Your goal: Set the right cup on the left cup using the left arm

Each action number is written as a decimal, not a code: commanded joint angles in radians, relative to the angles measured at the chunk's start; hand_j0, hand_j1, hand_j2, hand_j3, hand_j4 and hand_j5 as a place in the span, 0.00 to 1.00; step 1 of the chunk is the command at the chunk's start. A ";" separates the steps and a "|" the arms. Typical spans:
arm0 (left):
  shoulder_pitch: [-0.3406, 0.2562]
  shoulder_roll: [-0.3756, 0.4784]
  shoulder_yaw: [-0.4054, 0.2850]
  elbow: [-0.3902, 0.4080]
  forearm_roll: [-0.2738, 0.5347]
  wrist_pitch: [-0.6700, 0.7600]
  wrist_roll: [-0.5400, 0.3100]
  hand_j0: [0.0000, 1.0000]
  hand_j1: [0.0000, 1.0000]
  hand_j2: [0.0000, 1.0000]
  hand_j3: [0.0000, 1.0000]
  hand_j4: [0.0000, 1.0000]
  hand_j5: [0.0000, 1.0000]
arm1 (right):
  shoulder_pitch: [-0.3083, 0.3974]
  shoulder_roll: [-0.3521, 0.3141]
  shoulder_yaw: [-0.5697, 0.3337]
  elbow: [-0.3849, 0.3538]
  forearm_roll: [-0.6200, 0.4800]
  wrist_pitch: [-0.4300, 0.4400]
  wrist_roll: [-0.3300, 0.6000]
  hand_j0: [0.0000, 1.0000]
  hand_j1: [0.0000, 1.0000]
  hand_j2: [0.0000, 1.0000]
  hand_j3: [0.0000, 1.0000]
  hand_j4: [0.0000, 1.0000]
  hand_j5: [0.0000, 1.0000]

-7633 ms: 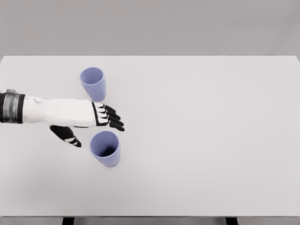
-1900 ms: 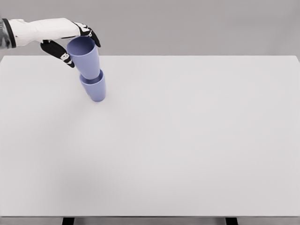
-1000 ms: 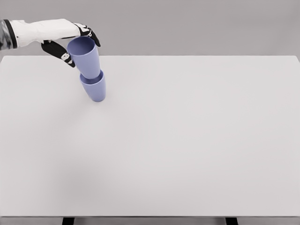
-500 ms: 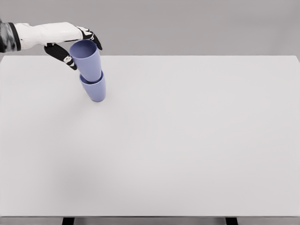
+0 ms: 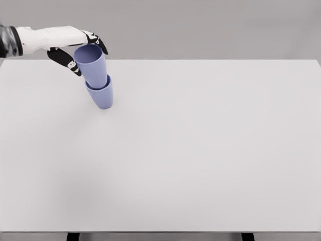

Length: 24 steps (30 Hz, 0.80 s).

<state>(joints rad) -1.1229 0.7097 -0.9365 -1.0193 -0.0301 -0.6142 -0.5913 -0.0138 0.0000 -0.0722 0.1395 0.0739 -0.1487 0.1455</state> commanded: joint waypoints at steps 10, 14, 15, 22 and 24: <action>0.002 -0.013 0.001 0.007 -0.016 0.003 0.002 0.60 0.60 0.60 0.60 0.60 0.60 | 0.000 0.000 0.000 0.000 0.000 0.000 0.000 1.00 1.00 1.00 1.00 1.00 1.00; 0.002 -0.013 0.001 0.007 -0.016 0.003 0.010 1.00 1.00 1.00 1.00 1.00 1.00 | 0.000 0.000 0.000 0.000 0.000 0.000 0.000 1.00 1.00 1.00 1.00 1.00 1.00; 0.002 -0.012 0.001 0.005 -0.016 0.003 0.010 1.00 1.00 1.00 1.00 1.00 1.00 | 0.000 0.000 0.000 0.000 0.000 0.000 0.000 1.00 1.00 1.00 1.00 1.00 1.00; 0.002 0.013 0.005 -0.042 -0.002 0.003 0.011 1.00 1.00 1.00 1.00 1.00 1.00 | 0.000 0.000 0.000 0.000 0.000 0.000 0.000 1.00 1.00 1.00 1.00 1.00 1.00; 0.003 0.151 0.005 -0.220 0.100 0.003 0.010 1.00 1.00 1.00 1.00 1.00 1.00 | 0.000 0.000 -0.001 0.000 0.001 0.000 0.000 1.00 1.00 1.00 1.00 1.00 1.00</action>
<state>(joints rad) -1.1198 0.7854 -0.9332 -1.1396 0.0065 -0.6141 -0.5814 -0.0138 0.0000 -0.0723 0.1395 0.0739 -0.1487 0.1455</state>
